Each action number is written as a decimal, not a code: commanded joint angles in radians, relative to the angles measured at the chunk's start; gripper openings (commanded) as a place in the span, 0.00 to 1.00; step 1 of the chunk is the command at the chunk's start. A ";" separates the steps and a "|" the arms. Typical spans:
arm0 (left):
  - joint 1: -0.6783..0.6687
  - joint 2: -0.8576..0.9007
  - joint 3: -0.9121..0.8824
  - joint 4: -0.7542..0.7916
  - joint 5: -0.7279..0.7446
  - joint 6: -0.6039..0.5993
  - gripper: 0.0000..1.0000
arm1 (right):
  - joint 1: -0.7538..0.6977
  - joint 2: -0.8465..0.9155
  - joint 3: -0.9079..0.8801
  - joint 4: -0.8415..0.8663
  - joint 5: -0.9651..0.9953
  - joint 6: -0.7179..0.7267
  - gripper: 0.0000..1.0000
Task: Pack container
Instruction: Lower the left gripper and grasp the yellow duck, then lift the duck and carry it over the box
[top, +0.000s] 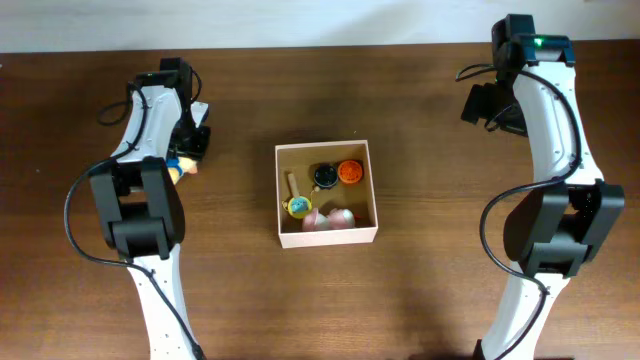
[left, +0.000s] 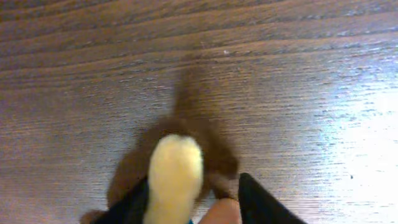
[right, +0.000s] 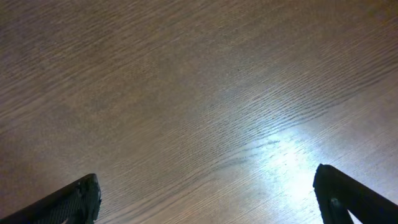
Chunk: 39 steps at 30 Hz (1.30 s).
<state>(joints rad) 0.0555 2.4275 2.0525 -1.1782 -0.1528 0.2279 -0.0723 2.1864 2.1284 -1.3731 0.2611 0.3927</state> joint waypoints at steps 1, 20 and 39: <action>0.002 0.010 0.003 -0.011 0.007 0.010 0.32 | 0.000 -0.003 0.002 0.000 0.002 0.013 0.99; -0.053 0.008 0.229 -0.174 0.007 0.008 0.02 | 0.000 -0.003 0.002 0.000 0.002 0.013 0.99; -0.311 0.007 0.568 -0.452 0.007 0.010 0.02 | 0.000 -0.003 0.002 0.000 0.001 0.013 0.99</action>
<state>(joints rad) -0.1799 2.4294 2.5889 -1.6169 -0.1528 0.2321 -0.0723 2.1864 2.1284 -1.3731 0.2611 0.3935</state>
